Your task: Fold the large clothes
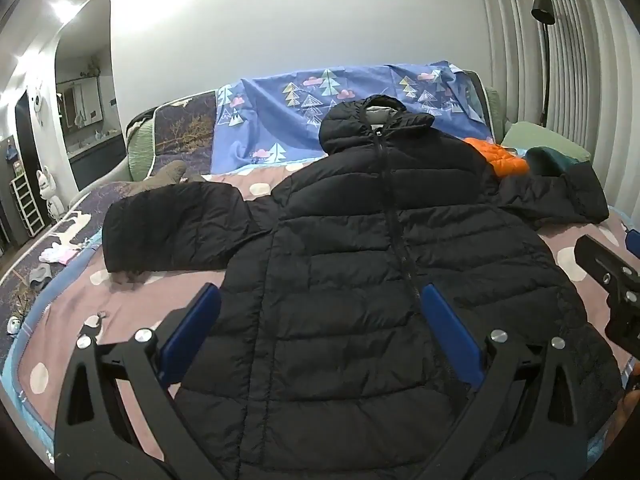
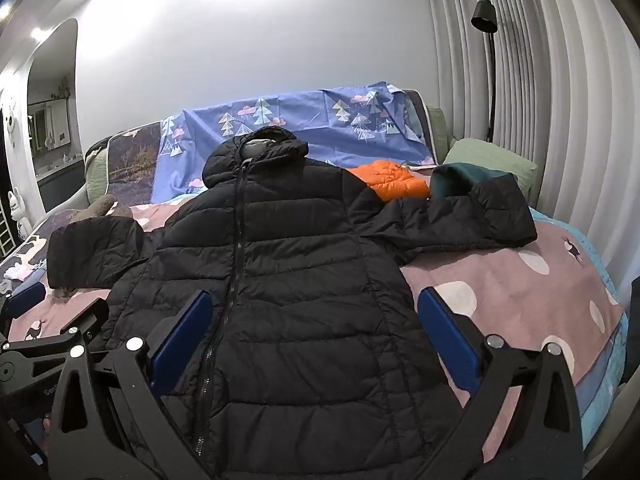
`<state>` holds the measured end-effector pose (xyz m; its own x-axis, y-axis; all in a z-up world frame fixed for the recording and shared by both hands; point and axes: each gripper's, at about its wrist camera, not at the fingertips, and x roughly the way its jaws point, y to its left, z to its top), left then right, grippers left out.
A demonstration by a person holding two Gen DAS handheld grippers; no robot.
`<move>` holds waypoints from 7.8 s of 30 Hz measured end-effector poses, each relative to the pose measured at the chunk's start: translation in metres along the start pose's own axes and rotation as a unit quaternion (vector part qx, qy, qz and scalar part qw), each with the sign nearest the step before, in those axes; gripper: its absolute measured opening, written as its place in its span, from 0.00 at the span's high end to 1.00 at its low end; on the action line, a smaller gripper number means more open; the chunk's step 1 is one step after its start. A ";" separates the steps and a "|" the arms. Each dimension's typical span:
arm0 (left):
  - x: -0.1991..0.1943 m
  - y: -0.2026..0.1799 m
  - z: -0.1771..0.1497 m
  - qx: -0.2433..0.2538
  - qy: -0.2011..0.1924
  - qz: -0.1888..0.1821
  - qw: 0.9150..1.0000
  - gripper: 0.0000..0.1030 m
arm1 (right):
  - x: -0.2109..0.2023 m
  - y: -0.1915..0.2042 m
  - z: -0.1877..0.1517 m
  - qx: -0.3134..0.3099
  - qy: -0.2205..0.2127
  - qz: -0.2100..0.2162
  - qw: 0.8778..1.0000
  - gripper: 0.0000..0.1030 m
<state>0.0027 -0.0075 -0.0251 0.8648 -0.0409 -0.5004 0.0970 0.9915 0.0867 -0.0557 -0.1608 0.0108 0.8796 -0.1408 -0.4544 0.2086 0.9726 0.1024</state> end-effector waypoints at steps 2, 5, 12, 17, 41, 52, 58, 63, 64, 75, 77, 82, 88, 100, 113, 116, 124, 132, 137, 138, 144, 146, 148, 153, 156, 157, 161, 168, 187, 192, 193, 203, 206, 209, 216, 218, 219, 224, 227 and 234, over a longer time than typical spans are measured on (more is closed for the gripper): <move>-0.001 0.001 -0.001 -0.005 -0.005 -0.002 1.000 0.02 | 0.001 0.000 -0.001 0.001 0.002 -0.002 1.000 0.01; -0.002 0.002 -0.001 -0.004 -0.014 0.016 1.000 0.02 | 0.001 -0.001 -0.002 0.003 0.003 -0.005 1.000 0.01; 0.000 0.001 -0.002 0.000 0.004 0.014 1.000 0.02 | 0.003 0.000 -0.005 0.004 0.010 -0.002 1.000 0.01; 0.002 0.000 -0.006 -0.002 0.019 -0.004 1.000 0.02 | 0.003 0.001 -0.005 0.004 0.010 -0.001 1.000 0.01; 0.008 -0.003 -0.007 0.005 0.028 -0.028 0.999 0.02 | 0.007 0.001 -0.004 0.008 0.014 -0.003 1.000 0.01; 0.009 -0.011 -0.005 0.019 0.022 -0.005 1.000 0.02 | 0.008 -0.004 -0.001 0.009 0.015 -0.005 1.000 0.01; 0.007 -0.011 -0.005 0.019 0.021 -0.022 0.999 0.02 | 0.009 -0.007 0.000 0.013 0.015 -0.006 1.000 0.01; 0.008 -0.013 -0.006 0.023 0.023 -0.027 0.999 0.02 | 0.009 -0.007 0.001 0.012 0.016 -0.006 1.000 0.01; 0.007 -0.013 -0.006 0.023 0.022 -0.028 0.999 0.02 | 0.009 -0.008 0.001 0.012 0.016 -0.006 1.000 0.01; 0.007 -0.013 -0.007 0.021 0.023 -0.033 0.999 0.02 | 0.012 -0.009 0.000 0.013 0.020 -0.006 1.000 0.01; 0.006 -0.013 -0.008 0.021 0.022 -0.036 0.999 0.02 | 0.012 -0.009 0.000 0.013 0.020 -0.006 1.000 0.01; 0.006 -0.014 -0.009 0.022 0.022 -0.040 0.999 0.02 | 0.012 -0.009 0.000 0.013 0.020 -0.005 1.000 0.01; 0.006 -0.014 -0.009 0.022 0.023 -0.039 0.999 0.02 | 0.014 -0.006 -0.002 0.005 0.017 -0.007 1.000 0.01; 0.016 0.002 0.012 0.022 0.034 -0.102 0.994 0.02 | 0.037 -0.005 0.025 -0.031 0.062 0.032 0.997 0.01; 0.167 0.063 0.196 -0.056 0.087 -0.136 0.985 0.24 | 0.197 -0.049 0.185 0.059 0.138 0.163 0.975 0.41; 0.215 0.066 0.228 -0.077 0.084 -0.125 0.986 0.15 | 0.269 -0.064 0.209 0.123 0.167 0.169 0.964 0.41; 0.364 0.065 0.260 -0.153 0.122 -0.168 0.966 0.14 | 0.417 -0.066 0.224 0.228 0.214 0.233 0.921 0.40; 0.424 0.044 0.267 -0.152 0.118 -0.244 0.950 0.58 | 0.463 -0.056 0.244 0.248 0.193 0.321 0.893 0.77; 0.396 0.025 0.273 -0.118 0.083 -0.294 0.945 0.88 | 0.427 -0.045 0.256 0.214 0.148 0.360 0.896 0.97; 0.382 0.026 0.275 -0.117 0.071 -0.311 0.941 0.88 | 0.419 -0.044 0.258 0.207 0.141 0.373 0.893 0.97; 0.285 0.043 0.276 -0.081 0.005 -0.336 0.939 0.82 | 0.310 -0.026 0.270 0.059 0.083 0.408 0.907 0.97; 0.248 0.056 0.266 -0.070 -0.023 -0.331 0.941 0.74 | 0.273 -0.022 0.258 -0.006 0.068 0.394 0.917 0.97; 0.211 0.071 0.250 -0.069 -0.045 -0.331 0.940 0.56 | 0.238 -0.022 0.233 -0.066 0.073 0.377 0.921 0.97; 0.137 0.100 0.190 -0.064 -0.047 -0.344 0.936 0.40 | 0.200 -0.040 0.167 -0.113 0.107 0.314 0.936 0.89; 0.122 0.101 0.165 -0.057 -0.032 -0.341 0.938 0.40 | 0.200 -0.050 0.145 -0.073 0.122 0.298 0.944 0.89; 0.125 0.099 0.160 -0.057 -0.024 -0.343 0.937 0.40 | 0.200 -0.049 0.139 -0.059 0.123 0.296 0.945 0.89; 0.175 0.053 0.133 -0.046 0.069 -0.330 0.940 0.42 | 0.207 -0.020 0.123 -0.023 0.145 0.286 0.947 0.89; 0.255 -0.013 0.076 -0.043 0.175 -0.276 0.944 0.44 | 0.265 0.027 0.086 0.003 0.203 0.254 0.946 0.89; 0.171 0.381 -0.047 -0.448 0.094 -0.004 0.889 0.14 | 0.292 0.112 0.023 -0.202 0.158 0.060 0.965 0.33; 0.193 0.428 -0.070 -0.538 0.069 -0.049 0.839 0.10 | 0.301 0.094 0.021 -0.155 0.179 0.074 0.969 0.33; 0.198 0.434 -0.069 -0.546 0.063 -0.050 0.834 0.10 | 0.294 0.091 0.024 -0.147 0.174 0.075 0.971 0.33; 0.190 0.451 -0.033 -0.536 -0.006 -0.060 0.842 0.93 | 0.242 0.058 0.018 -0.114 0.150 0.100 0.977 0.33; 0.157 0.434 0.002 -0.477 -0.028 -0.031 0.878 0.94 | 0.252 0.049 -0.001 -0.110 0.171 0.092 0.975 0.32; 0.115 0.404 0.043 -0.398 -0.060 -0.016 0.915 0.94 | 0.262 0.046 -0.009 -0.090 0.191 0.099 0.972 0.31; 0.061 0.267 0.157 -0.191 -0.135 -0.086 0.968 0.94 | 0.262 0.036 -0.009 -0.055 0.185 0.131 0.972 0.30; 0.057 0.212 0.183 -0.128 -0.140 -0.130 0.973 0.94 | 0.261 0.029 -0.009 -0.035 0.183 0.142 0.972 0.30; 0.060 0.179 0.193 -0.099 -0.135 -0.161 0.973 0.94 | 0.259 0.023 -0.006 -0.022 0.180 0.146 0.973 0.30; 0.087 0.021 0.188 0.070 -0.084 -0.242 0.964 0.90 | 0.237 -0.026 0.016 0.063 0.161 0.128 0.977 0.30; 0.111 -0.066 0.146 0.195 -0.033 -0.220 0.955 0.37 | 0.220 -0.068 0.024 0.120 0.149 0.112 0.975 0.30; 0.143 -0.113 0.064 0.337 0.015 -0.145 0.930 0.32 | 0.184 -0.111 0.031 0.090 0.113 0.060 0.988 0.30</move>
<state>0.1472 -0.1329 -0.0515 0.7404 -0.2815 -0.6104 0.6204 0.6356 0.4595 0.0965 -0.3009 -0.0567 0.7889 0.0384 -0.6133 0.1989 0.9283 0.3141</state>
